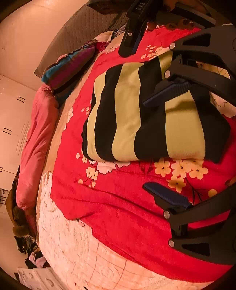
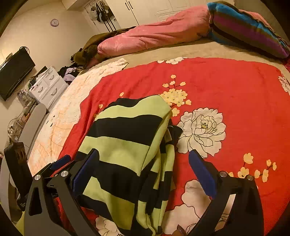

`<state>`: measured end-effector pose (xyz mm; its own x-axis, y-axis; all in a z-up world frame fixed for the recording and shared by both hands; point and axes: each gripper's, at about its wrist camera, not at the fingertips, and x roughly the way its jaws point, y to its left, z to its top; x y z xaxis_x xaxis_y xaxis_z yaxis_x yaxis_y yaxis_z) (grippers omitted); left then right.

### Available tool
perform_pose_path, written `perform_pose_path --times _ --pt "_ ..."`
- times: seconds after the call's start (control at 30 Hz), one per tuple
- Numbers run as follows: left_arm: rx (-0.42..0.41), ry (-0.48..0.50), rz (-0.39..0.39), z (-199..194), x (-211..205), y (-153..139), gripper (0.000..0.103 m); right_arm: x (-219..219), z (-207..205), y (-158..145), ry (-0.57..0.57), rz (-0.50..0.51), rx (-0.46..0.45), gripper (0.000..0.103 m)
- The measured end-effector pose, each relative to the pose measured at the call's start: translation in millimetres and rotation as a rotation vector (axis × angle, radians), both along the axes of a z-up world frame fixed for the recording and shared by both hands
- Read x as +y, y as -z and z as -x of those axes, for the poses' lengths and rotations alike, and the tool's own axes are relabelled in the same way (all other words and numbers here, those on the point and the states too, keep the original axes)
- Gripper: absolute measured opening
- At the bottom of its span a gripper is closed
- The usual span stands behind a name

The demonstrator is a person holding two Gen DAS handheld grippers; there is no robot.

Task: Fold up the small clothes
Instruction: 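Open the right gripper and withdraw both grippers from the folded shirt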

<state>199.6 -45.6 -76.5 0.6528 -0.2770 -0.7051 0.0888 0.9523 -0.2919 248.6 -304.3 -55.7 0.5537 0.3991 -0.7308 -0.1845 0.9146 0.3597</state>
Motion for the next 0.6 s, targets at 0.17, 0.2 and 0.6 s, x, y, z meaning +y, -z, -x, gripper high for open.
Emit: perform_pose_path --times 0.17,0.2,0.6 --pt "0.001 -0.024 -0.008 1.1 3.1 -3.5 0.093 0.3 4.0 -3.2 -0.003 0.005 -0.008 0.098" --pt "0.005 -0.024 -0.004 1.0 3.9 -4.0 0.094 0.4 4.5 -3.8 -0.004 0.008 -0.009 0.098" --pt "-0.081 -0.054 -0.086 20.7 -4.4 -33.6 0.094 -3.4 26.8 -26.2 0.028 0.055 -0.096 0.098"
